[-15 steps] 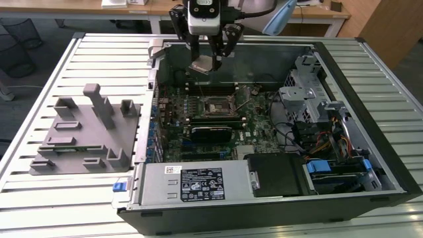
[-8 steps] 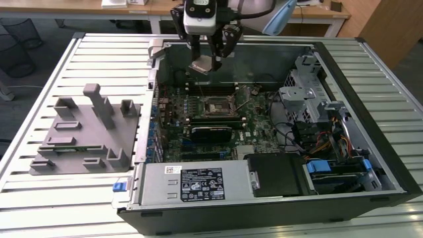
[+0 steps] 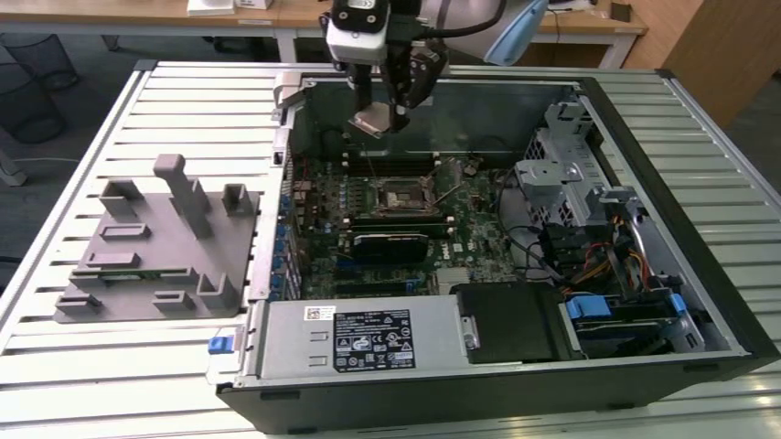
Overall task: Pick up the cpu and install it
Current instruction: 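Place the cpu into insertion slot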
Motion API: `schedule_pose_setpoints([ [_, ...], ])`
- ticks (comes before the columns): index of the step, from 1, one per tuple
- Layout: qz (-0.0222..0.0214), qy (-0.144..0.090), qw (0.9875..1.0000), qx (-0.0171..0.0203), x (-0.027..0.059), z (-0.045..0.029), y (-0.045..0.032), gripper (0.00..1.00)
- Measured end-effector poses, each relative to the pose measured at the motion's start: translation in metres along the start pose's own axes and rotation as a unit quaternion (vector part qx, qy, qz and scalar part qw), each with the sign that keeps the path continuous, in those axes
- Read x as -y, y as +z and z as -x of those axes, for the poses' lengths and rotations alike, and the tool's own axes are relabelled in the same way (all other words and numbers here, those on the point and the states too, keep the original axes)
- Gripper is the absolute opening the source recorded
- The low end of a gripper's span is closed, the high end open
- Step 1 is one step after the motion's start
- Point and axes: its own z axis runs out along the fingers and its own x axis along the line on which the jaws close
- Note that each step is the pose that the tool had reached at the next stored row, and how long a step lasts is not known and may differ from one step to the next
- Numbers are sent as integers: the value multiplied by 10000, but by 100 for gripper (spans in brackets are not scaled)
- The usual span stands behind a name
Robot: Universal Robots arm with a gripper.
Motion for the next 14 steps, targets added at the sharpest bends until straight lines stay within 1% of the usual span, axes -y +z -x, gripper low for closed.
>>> schedule_pose_setpoints([
  [4, -3, 235, 9997, 12, -1, -1, 3, 53],
  [7, -5, 458, 9989, 24, -1, -1, 6, 53],
  [10, -8, 695, 9976, 36, -1, -2, 9, 53],
  [14, -12, 995, 9950, 52, -2, -3, 13, 53],
])
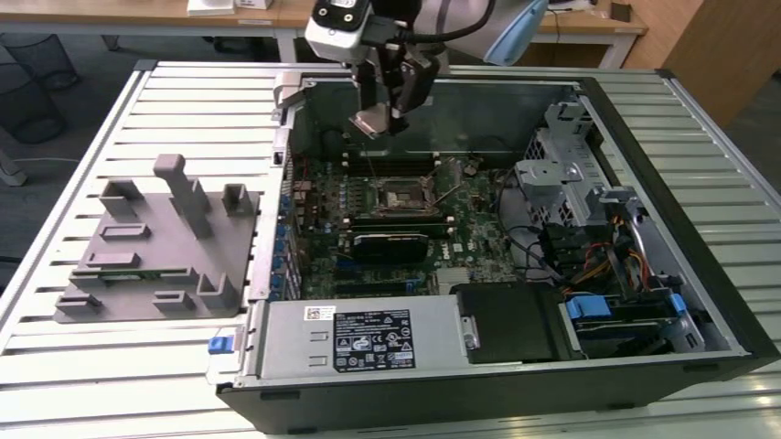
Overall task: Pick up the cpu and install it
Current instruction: 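Place the cpu into insertion slot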
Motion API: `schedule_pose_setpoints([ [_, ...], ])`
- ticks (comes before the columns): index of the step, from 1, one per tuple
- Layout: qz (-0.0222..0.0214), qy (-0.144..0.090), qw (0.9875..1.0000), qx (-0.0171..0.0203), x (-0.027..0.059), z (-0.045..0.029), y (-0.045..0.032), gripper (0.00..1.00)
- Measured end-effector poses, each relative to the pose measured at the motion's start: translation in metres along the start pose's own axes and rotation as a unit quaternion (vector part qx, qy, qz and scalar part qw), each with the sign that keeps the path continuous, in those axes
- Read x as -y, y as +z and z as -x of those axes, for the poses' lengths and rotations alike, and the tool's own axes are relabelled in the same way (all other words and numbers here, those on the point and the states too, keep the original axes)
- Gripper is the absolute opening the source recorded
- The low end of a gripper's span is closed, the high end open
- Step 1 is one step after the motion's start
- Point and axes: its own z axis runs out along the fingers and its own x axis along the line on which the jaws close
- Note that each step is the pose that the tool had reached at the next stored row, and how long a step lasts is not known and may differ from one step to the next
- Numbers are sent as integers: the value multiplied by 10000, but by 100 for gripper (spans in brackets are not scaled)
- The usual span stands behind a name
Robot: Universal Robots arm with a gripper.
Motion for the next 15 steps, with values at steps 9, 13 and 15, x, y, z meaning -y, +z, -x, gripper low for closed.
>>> schedule_pose_setpoints([
  [9, -6, 583, 9983, 31, -3, -5, 10, 53],
  [13, -10, 870, 9962, 46, -3, -5, 16, 53],
  [15, -12, 985, 9951, 54, -3, -5, 19, 53],
])
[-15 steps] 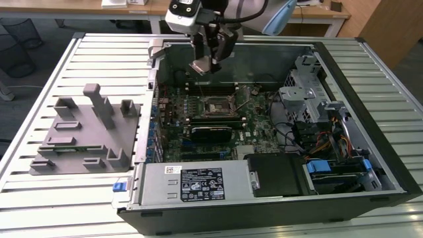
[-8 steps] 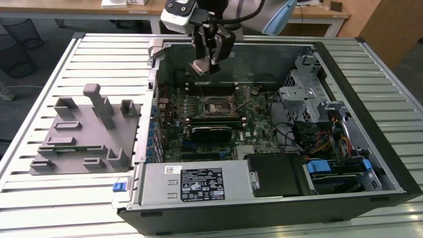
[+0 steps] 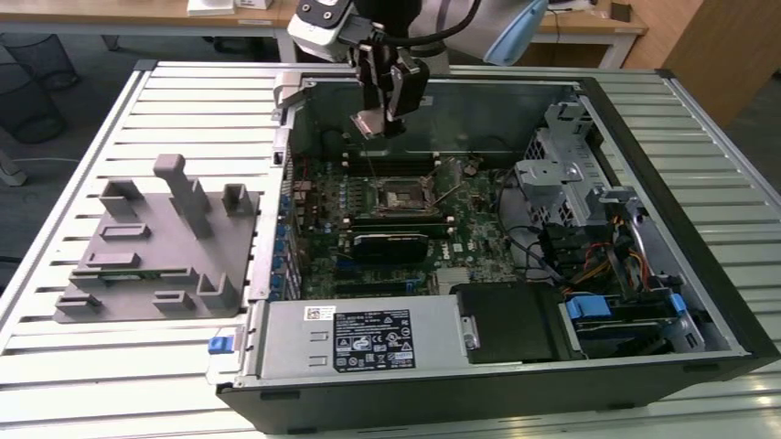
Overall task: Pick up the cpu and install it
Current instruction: 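Place the cpu into insertion slot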
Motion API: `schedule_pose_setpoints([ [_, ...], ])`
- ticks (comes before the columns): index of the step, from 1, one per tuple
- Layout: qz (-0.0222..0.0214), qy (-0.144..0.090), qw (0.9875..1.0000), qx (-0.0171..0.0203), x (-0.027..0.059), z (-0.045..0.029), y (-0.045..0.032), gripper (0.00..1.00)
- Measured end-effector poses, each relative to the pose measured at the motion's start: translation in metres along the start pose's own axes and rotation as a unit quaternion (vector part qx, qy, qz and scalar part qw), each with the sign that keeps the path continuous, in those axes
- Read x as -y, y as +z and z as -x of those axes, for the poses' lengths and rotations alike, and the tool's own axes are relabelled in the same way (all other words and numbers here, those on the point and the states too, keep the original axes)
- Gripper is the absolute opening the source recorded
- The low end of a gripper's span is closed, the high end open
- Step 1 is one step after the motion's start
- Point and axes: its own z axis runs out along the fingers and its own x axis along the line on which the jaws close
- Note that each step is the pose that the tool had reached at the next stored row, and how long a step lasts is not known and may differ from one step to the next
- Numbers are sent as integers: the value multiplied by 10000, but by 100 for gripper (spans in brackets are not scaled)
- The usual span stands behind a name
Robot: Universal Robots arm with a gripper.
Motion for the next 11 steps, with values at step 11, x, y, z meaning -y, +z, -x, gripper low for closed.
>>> schedule_pose_setpoints([
  [11, -9, 809, 9967, 42, -1, -7, 28, 53],
])
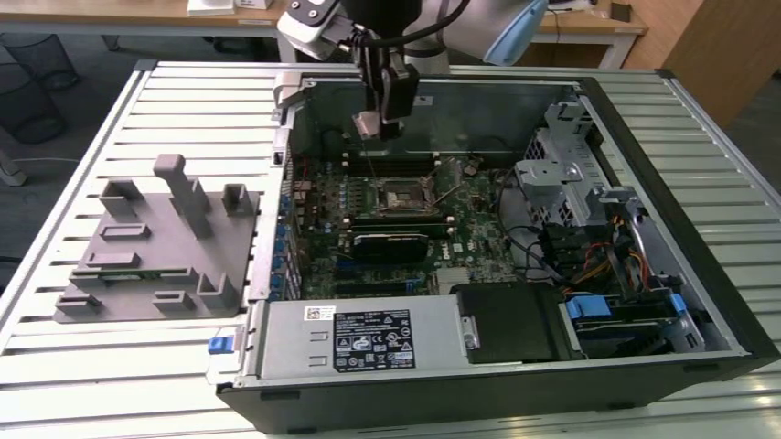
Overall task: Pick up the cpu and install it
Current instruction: 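Place the cpu into insertion slot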
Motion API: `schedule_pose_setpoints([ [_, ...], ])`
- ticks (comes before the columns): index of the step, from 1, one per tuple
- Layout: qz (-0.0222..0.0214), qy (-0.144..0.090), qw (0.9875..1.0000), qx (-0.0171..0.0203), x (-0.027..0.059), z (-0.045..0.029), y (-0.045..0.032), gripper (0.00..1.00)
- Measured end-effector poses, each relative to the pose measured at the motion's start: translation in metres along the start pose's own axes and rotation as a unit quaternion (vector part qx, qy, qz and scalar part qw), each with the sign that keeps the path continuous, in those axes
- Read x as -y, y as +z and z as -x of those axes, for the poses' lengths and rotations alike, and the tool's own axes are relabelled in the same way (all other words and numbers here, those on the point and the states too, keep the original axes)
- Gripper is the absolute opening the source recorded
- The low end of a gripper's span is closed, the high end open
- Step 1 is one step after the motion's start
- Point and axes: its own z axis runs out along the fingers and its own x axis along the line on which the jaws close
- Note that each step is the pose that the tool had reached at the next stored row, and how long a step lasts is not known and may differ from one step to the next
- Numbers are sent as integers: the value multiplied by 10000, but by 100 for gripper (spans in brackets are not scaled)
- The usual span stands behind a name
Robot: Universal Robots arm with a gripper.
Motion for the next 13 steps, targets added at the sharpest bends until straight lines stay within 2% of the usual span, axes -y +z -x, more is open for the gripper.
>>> schedule_pose_setpoints([
  [5, -5, 353, 9994, 18, -1, -6, 15, 53],
  [9, -7, 595, 9982, 31, -1, -11, 26, 53],
  [13, -7, 659, 9978, 34, -44, -70, 49, 53],
])
